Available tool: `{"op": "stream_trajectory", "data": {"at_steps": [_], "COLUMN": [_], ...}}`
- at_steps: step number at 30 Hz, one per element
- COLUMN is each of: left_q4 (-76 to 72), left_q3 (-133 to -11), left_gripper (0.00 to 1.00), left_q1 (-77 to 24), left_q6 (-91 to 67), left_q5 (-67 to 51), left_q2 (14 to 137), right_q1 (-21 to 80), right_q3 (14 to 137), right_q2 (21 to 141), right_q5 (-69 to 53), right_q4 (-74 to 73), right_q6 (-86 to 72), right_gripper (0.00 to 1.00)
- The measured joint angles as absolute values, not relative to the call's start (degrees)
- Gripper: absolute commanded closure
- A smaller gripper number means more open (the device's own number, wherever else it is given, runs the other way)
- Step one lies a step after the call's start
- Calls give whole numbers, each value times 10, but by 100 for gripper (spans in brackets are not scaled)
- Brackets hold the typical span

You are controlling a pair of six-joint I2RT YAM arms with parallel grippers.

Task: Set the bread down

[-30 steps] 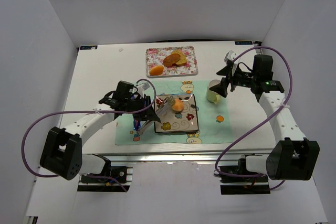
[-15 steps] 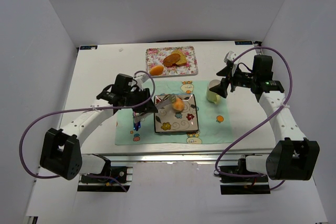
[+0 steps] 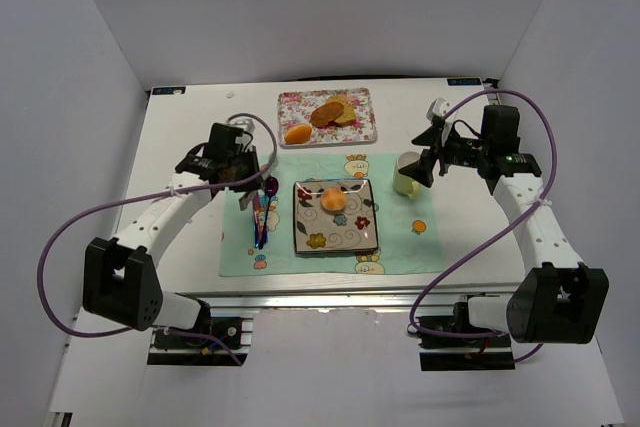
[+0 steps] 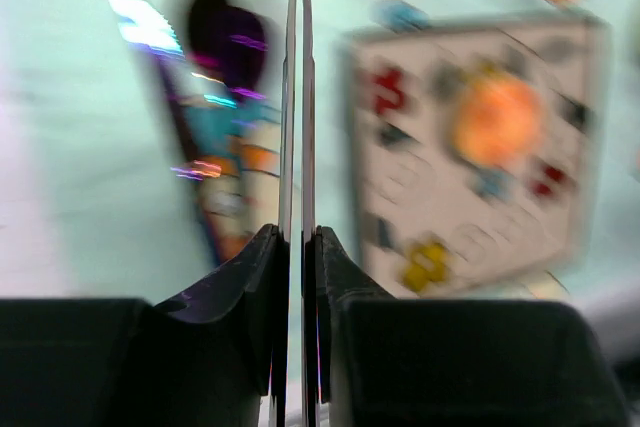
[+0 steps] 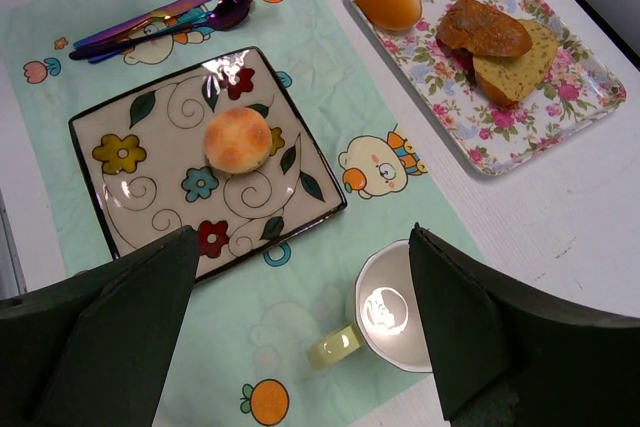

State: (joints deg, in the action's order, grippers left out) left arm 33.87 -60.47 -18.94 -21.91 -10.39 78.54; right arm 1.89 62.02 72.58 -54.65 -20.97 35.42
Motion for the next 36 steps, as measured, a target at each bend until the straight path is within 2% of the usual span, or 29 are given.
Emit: {"op": "stream_trajectory", "data": {"at_steps": [4,9,17,26,27,28,29,30,31,32,33,36], "left_q4": [327,192,70,20,17,16,15,15,16,17,20,44], "left_q3": [-608,-516,-486,-500,-503,-504,-504,-504,-504,-503,-503,-499], "left_gripper": [97,87,78,68,61,61,46,42,25,15,2,2], "left_q1": [-159,-60,84,107,107,107,108,108,108,108,108,112], "left_q6": [-187,-110,-39,-15,-14,-11,-10,-10,-8,-8,-5,-7], "left_q5": [57,115,11,-99,-106,-113,-118,-123,-127,-131,-134,-134], "left_q2": [796,790,895,984,987,989,989,988,986,984,980,961], "right_q1": [19,19,19,19,19,19,19,19,19,20,20,31], "right_q3": [620,620,620,620,620,620,621,621,621,621,621,629], "right_q2": [726,726,719,714,714,714,714,715,715,715,715,720], "right_q5": [-549,-557,-557,-557,-557,-557,-556,-556,-554,-545,-529,-458], "right_q4": [-210,-213,-226,-226,-227,-227,-228,-228,-226,-222,-214,-198], "right_q6": [356,364,375,379,379,379,379,377,366,347,324,253], "right_gripper": [11,11,11,11,11,11,11,11,11,11,11,11]}}
